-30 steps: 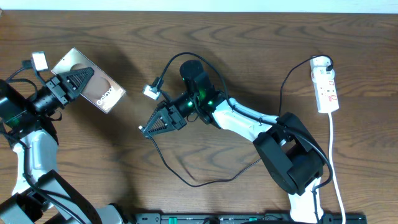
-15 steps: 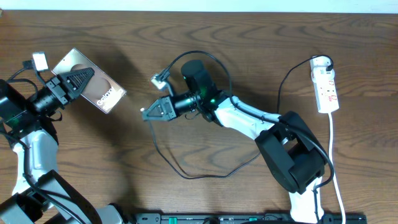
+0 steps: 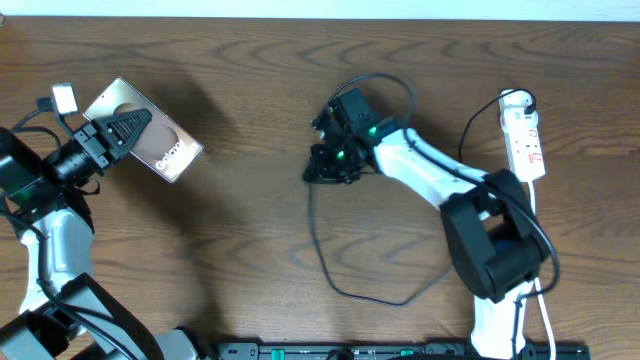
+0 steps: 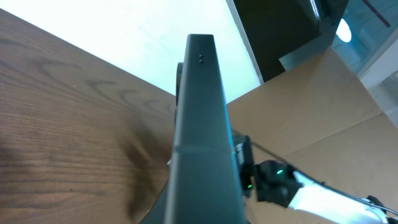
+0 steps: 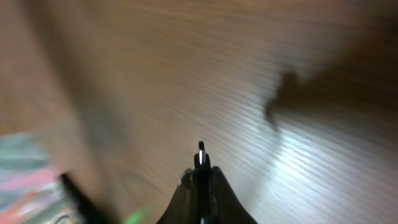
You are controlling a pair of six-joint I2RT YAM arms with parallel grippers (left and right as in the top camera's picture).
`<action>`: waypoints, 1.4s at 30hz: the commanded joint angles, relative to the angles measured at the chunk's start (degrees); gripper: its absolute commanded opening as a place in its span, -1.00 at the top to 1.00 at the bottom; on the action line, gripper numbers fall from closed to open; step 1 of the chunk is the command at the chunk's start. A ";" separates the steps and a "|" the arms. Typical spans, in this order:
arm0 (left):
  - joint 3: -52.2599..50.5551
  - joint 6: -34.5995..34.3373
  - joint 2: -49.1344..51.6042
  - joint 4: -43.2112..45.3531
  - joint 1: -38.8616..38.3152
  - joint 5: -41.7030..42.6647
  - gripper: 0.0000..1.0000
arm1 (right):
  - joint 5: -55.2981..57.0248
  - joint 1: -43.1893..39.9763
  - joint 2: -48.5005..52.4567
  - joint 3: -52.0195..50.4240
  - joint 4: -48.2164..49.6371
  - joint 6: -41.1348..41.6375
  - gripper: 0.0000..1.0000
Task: Plug charger to phone and switch on socket
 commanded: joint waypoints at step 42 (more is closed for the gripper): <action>0.09 0.17 -0.63 0.42 0.22 1.62 0.85 | 30.71 1.99 -6.60 0.22 -25.81 9.09 -0.41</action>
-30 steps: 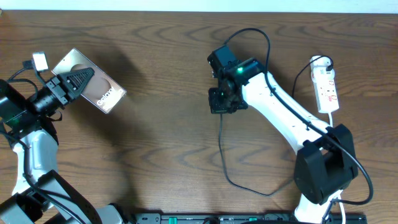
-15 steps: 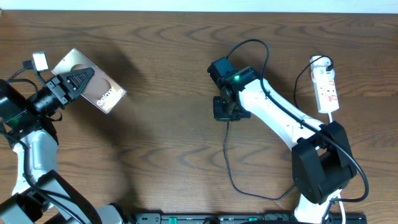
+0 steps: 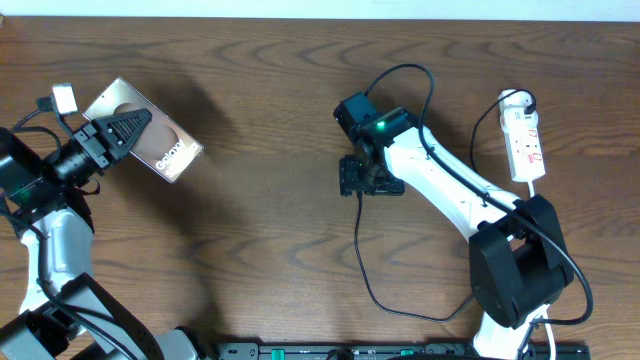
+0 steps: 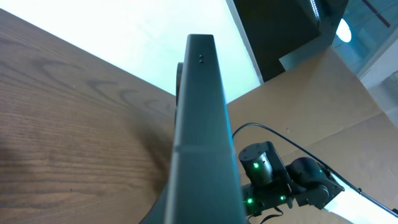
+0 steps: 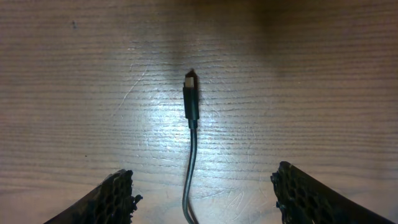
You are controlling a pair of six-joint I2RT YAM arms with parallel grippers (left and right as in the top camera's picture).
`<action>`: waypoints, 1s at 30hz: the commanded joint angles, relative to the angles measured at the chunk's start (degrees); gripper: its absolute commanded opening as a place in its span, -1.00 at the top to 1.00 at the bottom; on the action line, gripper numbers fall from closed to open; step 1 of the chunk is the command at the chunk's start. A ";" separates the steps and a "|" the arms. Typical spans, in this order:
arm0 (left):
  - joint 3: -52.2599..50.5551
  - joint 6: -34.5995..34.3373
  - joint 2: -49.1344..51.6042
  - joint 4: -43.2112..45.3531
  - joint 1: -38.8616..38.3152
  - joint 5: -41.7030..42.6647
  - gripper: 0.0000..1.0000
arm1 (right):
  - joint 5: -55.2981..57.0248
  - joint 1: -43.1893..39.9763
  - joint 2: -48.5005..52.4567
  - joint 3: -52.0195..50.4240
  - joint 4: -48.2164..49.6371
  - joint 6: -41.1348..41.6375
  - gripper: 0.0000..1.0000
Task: Plug charger to phone and switch on socket
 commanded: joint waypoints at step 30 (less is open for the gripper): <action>0.09 0.44 -0.63 0.44 0.22 1.60 0.85 | -2.54 1.22 7.15 -3.93 7.56 2.56 -0.03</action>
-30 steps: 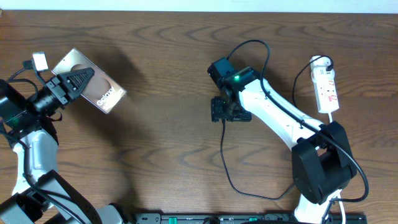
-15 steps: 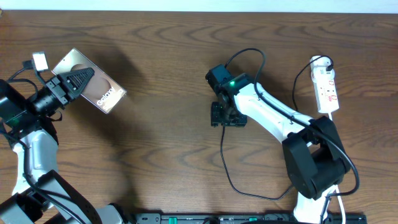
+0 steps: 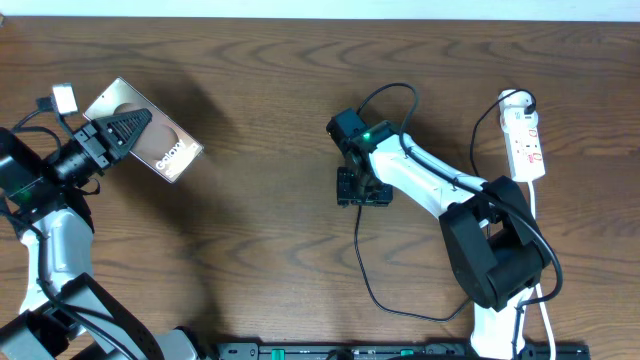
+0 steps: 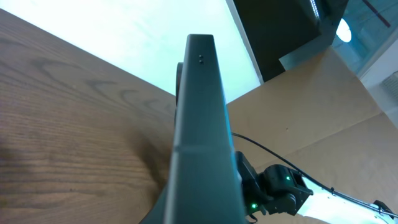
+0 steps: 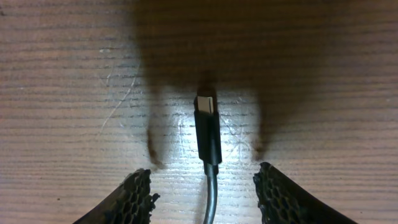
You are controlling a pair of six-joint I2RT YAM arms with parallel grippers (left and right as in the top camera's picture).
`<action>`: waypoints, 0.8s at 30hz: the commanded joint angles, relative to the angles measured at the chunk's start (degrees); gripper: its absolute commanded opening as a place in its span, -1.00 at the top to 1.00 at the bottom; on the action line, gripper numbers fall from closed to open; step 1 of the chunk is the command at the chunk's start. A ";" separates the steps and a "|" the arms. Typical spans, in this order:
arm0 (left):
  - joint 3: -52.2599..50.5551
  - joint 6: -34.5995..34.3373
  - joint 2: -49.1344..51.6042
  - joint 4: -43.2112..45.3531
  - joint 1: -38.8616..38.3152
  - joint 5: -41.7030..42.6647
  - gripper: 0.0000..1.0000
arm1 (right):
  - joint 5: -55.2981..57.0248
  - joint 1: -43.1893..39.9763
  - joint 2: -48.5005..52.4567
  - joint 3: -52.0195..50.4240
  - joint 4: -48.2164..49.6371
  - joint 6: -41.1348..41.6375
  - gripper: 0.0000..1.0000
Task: Plug charger to phone and switch on socket
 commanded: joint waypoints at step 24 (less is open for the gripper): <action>0.09 0.39 -0.63 0.44 0.22 1.60 0.85 | -0.15 0.66 1.68 -0.44 0.52 0.52 0.45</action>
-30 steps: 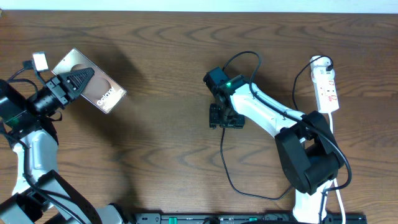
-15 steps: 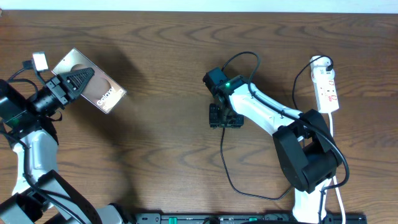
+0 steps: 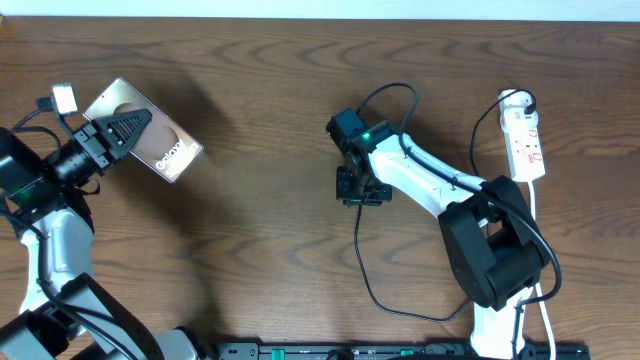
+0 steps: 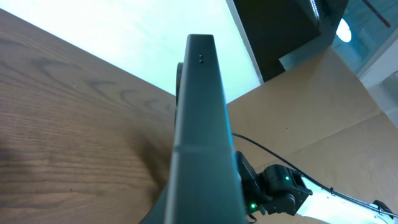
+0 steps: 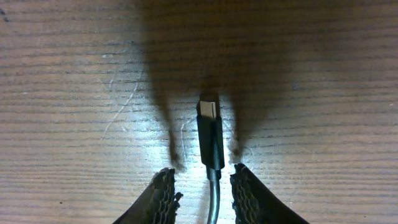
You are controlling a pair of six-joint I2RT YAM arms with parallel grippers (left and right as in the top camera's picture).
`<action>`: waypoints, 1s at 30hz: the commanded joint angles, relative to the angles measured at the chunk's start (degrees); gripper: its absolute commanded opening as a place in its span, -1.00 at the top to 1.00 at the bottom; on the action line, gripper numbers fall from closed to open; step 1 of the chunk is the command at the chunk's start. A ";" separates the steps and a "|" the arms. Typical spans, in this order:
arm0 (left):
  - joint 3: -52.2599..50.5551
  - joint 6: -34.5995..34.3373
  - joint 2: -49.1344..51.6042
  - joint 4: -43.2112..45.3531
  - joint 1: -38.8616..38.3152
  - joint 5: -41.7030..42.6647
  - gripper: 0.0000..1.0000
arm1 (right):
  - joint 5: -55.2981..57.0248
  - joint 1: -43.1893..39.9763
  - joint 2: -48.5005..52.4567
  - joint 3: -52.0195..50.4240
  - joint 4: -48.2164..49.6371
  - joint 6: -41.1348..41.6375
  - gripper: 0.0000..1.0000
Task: Plug charger to phone and switch on socket
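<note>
The phone (image 3: 165, 150), pinkish back with lettering, is held tilted in the air at the far left by my left gripper (image 3: 122, 128), which is shut on it. In the left wrist view its dark edge (image 4: 202, 124) fills the middle and hides the fingers. The black charger plug (image 5: 210, 140) lies flat on the table. My right gripper (image 5: 208, 190) is low over it, open. Its mesh-padded fingers (image 5: 163, 193) stand either side of the cable just behind the plug, with a narrow gap on each side. The cable (image 3: 362, 270) loops toward the table's front.
A white power strip (image 3: 524, 140) lies at the right edge of the wooden table (image 3: 250, 250), with a white lead running down toward the right arm's base. The right arm (image 3: 430, 180) stretches across the table's middle right.
My right gripper's fingers have drawn much closer together around the cable behind the plug. The plug lies in the same place. The left gripper and phone have not moved.
My right gripper was shut near the table's middle, a thin tip showing between its fingers. Later it stood wide open above the plug lying on the wood, then lower astride it, and now narrowed around it. The left gripper held the phone up throughout.
</note>
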 commanded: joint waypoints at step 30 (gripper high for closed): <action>0.09 -0.15 -0.63 0.39 0.20 1.60 0.85 | -75.93 0.83 1.90 -0.28 21.29 -52.63 0.98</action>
